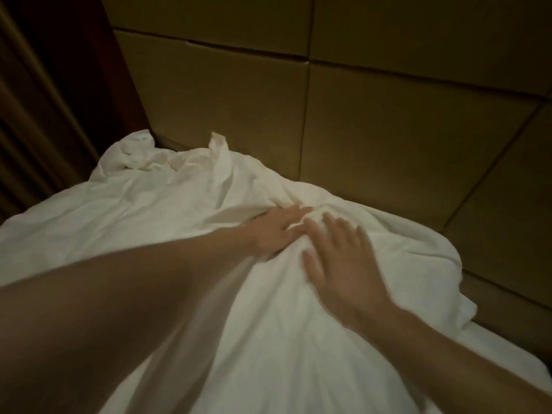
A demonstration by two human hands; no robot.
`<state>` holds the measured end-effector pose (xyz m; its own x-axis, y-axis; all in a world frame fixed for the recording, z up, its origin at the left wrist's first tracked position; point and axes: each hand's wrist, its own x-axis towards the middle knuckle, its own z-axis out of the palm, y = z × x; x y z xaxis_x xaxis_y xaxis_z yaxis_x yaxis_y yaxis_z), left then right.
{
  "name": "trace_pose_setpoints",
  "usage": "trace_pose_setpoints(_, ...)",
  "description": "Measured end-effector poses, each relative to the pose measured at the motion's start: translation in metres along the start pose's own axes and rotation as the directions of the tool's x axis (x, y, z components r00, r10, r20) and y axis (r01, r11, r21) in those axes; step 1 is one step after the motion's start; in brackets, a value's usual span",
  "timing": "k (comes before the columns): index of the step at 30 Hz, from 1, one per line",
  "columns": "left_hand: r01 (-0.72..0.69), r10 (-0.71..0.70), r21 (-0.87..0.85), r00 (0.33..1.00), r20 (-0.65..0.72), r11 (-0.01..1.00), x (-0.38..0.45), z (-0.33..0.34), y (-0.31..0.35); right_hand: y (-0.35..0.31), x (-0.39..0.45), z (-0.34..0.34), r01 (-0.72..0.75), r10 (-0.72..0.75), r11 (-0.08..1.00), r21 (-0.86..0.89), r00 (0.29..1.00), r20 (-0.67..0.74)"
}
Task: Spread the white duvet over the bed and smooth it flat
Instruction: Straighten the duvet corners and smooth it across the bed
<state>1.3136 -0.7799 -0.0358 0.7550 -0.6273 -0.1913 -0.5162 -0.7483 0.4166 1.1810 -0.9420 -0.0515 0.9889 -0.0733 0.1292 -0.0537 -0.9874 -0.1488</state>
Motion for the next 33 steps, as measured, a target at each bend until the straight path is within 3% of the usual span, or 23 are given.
trace_pose_setpoints(2,0.074,-0.074,0.043,0.997,0.004,0.996,0.008,-0.001,-0.02,0.016,-0.02,0.023,-0.078,0.074,0.996,0.045,0.994,0.08)
trace_pose_setpoints(5,0.251,-0.234,0.115,0.961,-0.145,0.961,0.006,0.031,-0.03,0.056,-0.047,0.061,-0.305,0.303,0.951,0.057,0.952,0.051)
trace_pose_setpoints(8,0.202,-0.215,-0.184,0.975,-0.052,0.962,0.001,0.064,-0.013,0.055,-0.064,0.074,-0.374,0.368,0.922,0.1,0.927,0.071)
trace_pose_setpoints(10,0.113,-0.117,-0.226,0.993,-0.007,0.967,-0.01,0.051,-0.015,0.051,-0.067,0.071,-0.396,0.386,0.911,0.113,0.917,0.1)
trace_pose_setpoints(11,0.027,-0.046,-0.167,0.993,-0.111,0.986,-0.016,0.036,-0.015,0.051,-0.066,0.063,-0.42,0.409,0.9,0.118,0.906,0.11)
trace_pose_setpoints(12,-0.058,0.035,-0.065,0.95,-0.31,0.996,-0.023,0.022,-0.012,0.052,-0.062,0.051,-0.46,0.449,0.879,0.127,0.887,0.109)
trace_pose_setpoints(13,-0.083,0.108,0.071,0.854,-0.509,0.994,-0.029,0.014,-0.011,0.053,-0.058,0.04,-0.5,0.499,0.855,0.134,0.866,0.047)
trace_pose_setpoints(14,0.013,0.094,0.154,0.74,-0.666,0.988,-0.035,0.007,-0.012,0.054,-0.053,0.029,-0.538,0.552,0.829,0.152,0.831,-0.071)
trace_pose_setpoints(15,0.198,-0.106,0.032,0.647,-0.755,0.98,-0.041,0.001,-0.013,0.058,-0.049,0.021,-0.601,0.63,0.775,0.196,0.76,-0.162)
trace_pose_setpoints(16,0.374,-0.404,-0.208,0.588,-0.701,0.904,-0.041,-0.004,-0.018,0.062,-0.045,0.016,-0.682,0.735,0.672,0.287,0.66,-0.154)
trace_pose_setpoints(17,0.504,-0.646,-0.406,0.546,-0.534,0.762,-0.037,-0.005,-0.024,0.066,-0.042,0.014,-0.765,0.835,0.516,0.386,0.549,-0.028)
trace_pose_setpoints(18,0.563,-0.719,-0.448,0.569,-0.399,0.695,-0.029,-0.004,-0.033,0.07,-0.04,0.017,-0.809,0.873,0.37,0.458,0.47,0.126)
trace_pose_setpoints(19,0.528,-0.684,-0.444,0.634,-0.361,0.724,-0.023,-0.007,-0.037,0.073,-0.039,0.019,-0.81,0.859,0.311,0.498,0.464,0.218)
trace_pose_setpoints(20,0.431,-0.593,-0.423,0.691,-0.414,0.797,-0.016,-0.011,-0.037,0.079,-0.039,0.019,-0.76,0.837,0.334,0.557,0.512,0.196)
trace_pose_setpoints(21,0.308,-0.503,-0.426,0.714,-0.487,0.85,-0.011,-0.019,-0.035,0.086,-0.042,0.012,-0.675,0.831,0.388,0.627,0.551,0.079)
trace_pose_setpoints(23,0.078,-0.41,-0.514,0.71,-0.573,0.854,-0.003,-0.038,-0.03,0.114,-0.054,-0.003,-0.529,0.823,0.42,0.737,0.565,-0.063)
trace_pose_setpoints(24,0.051,-0.392,-0.523,0.724,-0.567,0.851,0.001,-0.043,-0.03,0.128,-0.062,-0.005,-0.53,0.82,0.427,0.733,0.569,-0.066)
trace_pose_setpoints(27,0.269,-0.432,-0.41,0.816,-0.384,0.872,0.01,-0.021,-0.037,0.156,-0.08,0.022,-0.725,0.845,0.386,0.571,0.526,0.095)
trace_pose_setpoints(30,0.472,-0.546,-0.318,0.812,-0.208,0.823,0.024,0.013,-0.036,0.148,-0.073,0.038,-0.834,0.876,0.316,0.451,0.439,0.199)
trace_pose_setpoints(31,0.504,-0.547,-0.222,0.802,-0.238,0.835,0.026,0.015,-0.032,0.14,-0.068,0.032,-0.82,0.883,0.379,0.428,0.46,0.098)
trace_pose_setpoints(32,0.465,-0.47,-0.11,0.799,-0.375,0.879,0.026,0.012,-0.022,0.128,-0.064,0.023,-0.742,0.841,0.52,0.424,0.531,-0.102)
trace_pose_setpoints(33,0.346,-0.263,0.035,0.772,-0.578,0.938,0.023,0.009,-0.004,0.11,-0.059,0.013,-0.604,0.727,0.683,0.411,0.616,-0.303)
